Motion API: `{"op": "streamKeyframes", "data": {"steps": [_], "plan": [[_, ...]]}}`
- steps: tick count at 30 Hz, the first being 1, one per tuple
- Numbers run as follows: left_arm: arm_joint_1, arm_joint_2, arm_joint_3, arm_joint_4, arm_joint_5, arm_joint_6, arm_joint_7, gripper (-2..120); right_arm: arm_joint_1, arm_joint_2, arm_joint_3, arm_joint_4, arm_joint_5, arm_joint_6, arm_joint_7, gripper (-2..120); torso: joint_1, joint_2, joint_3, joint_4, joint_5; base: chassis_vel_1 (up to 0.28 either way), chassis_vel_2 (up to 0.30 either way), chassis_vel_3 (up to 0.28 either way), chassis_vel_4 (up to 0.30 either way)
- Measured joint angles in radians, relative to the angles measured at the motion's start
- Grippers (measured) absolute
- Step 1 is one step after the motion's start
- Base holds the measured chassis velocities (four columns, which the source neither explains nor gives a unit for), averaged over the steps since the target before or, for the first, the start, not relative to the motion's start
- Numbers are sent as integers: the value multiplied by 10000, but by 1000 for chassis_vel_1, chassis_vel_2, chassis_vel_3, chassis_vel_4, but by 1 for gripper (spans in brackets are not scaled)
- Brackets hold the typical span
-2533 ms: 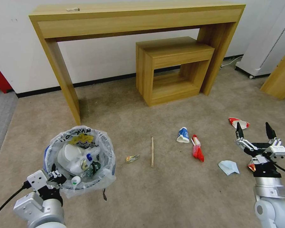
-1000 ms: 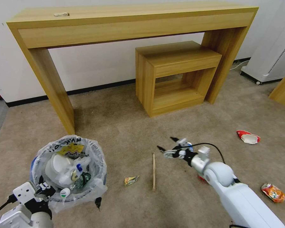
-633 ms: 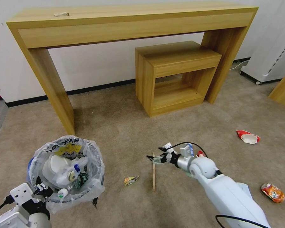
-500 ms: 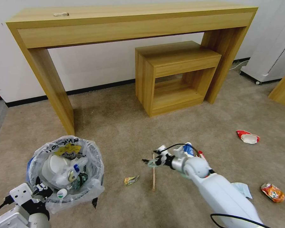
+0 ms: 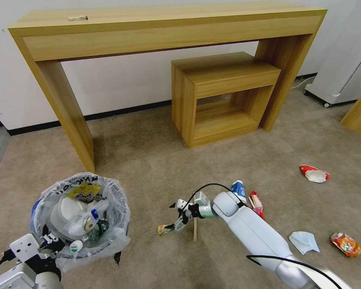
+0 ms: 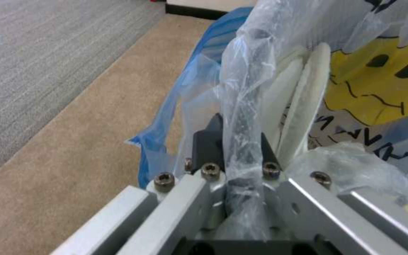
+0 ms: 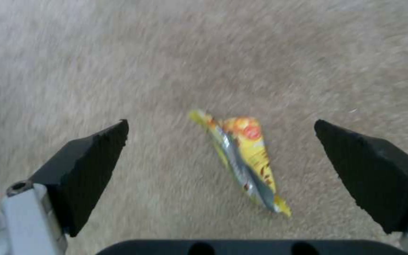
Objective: Pick up the trash bin and place the garbage on the floor into it.
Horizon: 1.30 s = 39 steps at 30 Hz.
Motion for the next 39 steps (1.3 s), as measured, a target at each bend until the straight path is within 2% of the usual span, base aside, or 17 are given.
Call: {"op": "streamKeyframes", "data": {"steps": [12,32,35,36,38,39], "plan": [[-179,1,46,8,-55,0,-6,0,345,722,175,-1648,-1540,677,-228,100,0,0,0,-2,0,0,0,0,0],[-137,0,84,8,-69,-66,-1,0,491,1597,367,-3169,-2003,1244,796,100,0,0,0,-1,1,0,0,0,0],[-134,1,103,8,-69,-66,2,0,491,1665,376,-3289,-2042,1259,890,90,0,0,0,-1,1,0,0,0,0],[-134,1,103,8,-69,-66,2,0,491,1665,376,-3289,-2042,1259,890,90,0,0,0,-1,1,0,0,0,0],[-141,1,120,8,-69,-66,3,0,490,1716,383,-3395,-2071,1260,1043,77,0,0,0,-1,1,0,0,0,0],[-141,1,120,8,-69,-66,3,0,490,1716,383,-3395,-2071,1260,1043,77,0,0,0,-1,1,0,0,0,0]]}}
